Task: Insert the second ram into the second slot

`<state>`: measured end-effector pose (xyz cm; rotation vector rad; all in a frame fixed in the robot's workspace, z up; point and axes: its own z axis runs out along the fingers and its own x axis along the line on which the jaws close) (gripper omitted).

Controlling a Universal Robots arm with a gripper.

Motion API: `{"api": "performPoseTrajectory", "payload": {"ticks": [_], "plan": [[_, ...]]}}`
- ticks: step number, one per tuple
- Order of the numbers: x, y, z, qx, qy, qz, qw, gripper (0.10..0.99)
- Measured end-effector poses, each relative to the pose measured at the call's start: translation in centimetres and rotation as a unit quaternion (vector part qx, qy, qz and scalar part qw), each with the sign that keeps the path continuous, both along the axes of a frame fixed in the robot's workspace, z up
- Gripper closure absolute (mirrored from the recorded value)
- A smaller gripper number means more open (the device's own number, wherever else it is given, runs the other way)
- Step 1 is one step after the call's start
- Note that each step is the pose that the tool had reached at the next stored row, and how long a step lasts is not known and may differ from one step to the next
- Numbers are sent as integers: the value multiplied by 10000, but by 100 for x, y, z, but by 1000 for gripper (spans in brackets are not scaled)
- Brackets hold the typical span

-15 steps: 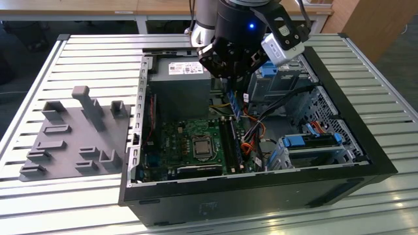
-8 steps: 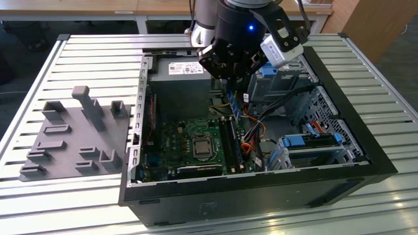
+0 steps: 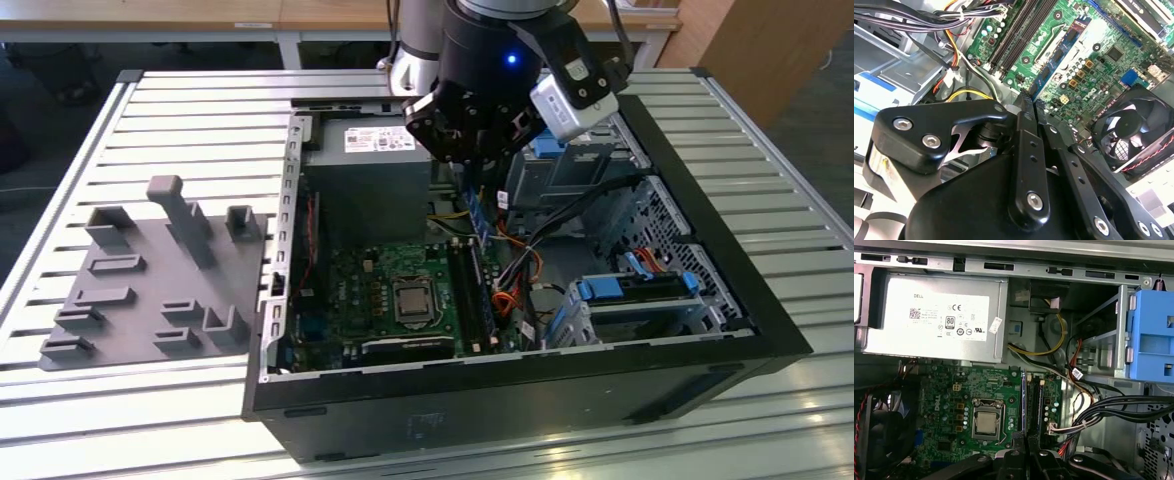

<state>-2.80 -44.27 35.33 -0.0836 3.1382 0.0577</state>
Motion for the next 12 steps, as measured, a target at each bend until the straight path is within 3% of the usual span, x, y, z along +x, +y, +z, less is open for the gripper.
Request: {"api": "performPoseTrajectory", "payload": {"ticks": [12], "plan": [[0, 0, -26, 0, 0, -94, 10000, 949]]}}
